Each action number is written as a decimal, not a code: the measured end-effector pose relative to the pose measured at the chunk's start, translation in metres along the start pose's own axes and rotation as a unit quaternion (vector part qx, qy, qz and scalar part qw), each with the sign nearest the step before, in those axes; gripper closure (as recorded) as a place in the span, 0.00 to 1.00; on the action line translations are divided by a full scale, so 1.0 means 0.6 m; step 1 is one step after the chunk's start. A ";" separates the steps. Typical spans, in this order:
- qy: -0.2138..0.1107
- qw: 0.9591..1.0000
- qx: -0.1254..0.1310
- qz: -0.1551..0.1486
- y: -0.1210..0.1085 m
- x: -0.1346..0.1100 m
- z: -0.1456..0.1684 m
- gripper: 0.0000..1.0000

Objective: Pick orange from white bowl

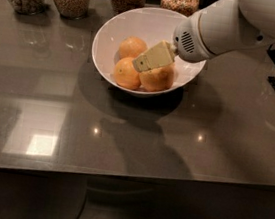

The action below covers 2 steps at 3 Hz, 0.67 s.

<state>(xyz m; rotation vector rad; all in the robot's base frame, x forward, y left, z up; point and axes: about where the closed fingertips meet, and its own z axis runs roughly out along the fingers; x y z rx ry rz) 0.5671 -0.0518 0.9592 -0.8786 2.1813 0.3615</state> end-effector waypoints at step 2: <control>0.021 0.999 -0.003 0.041 -0.004 0.029 0.031 0.24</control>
Offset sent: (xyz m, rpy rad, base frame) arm 0.0069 -0.0065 -0.0452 0.0227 0.1207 -0.0910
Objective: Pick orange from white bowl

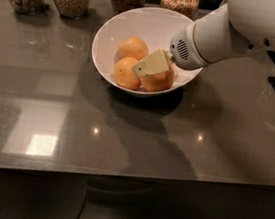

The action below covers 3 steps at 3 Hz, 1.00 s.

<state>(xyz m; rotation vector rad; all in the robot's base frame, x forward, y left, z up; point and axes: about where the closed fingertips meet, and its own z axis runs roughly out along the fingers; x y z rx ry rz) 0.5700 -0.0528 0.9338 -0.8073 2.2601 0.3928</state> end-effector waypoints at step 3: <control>0.033 0.999 0.016 0.018 -0.025 0.019 0.045 0.27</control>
Offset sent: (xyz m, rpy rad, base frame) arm 0.0233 -0.0092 -0.0292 -0.0505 0.0500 -0.0618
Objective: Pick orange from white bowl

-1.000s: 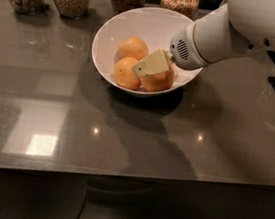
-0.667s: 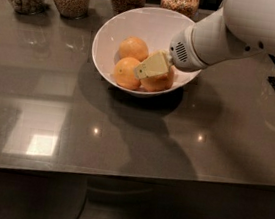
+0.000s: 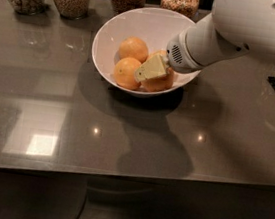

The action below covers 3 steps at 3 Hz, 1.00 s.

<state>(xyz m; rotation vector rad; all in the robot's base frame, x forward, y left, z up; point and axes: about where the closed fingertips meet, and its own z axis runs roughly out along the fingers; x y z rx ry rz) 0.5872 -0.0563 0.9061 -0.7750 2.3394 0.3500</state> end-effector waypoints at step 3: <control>0.032 0.999 -0.006 0.016 0.001 0.033 0.032 0.52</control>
Offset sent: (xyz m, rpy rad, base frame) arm -0.0035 -0.0027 -0.0418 -0.0201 0.1062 -0.0233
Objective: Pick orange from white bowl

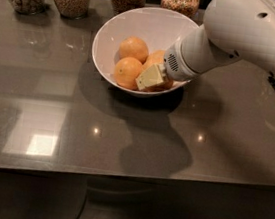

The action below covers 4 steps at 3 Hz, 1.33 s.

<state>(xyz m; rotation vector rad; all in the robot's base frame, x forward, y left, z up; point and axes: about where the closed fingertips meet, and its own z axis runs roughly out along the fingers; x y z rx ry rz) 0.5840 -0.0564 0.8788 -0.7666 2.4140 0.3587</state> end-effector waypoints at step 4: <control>-0.054 0.995 0.015 -0.078 0.016 -0.056 -0.120 1.00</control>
Offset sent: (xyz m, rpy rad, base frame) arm -0.0020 -0.0108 0.0388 -0.0187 -0.1077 0.0011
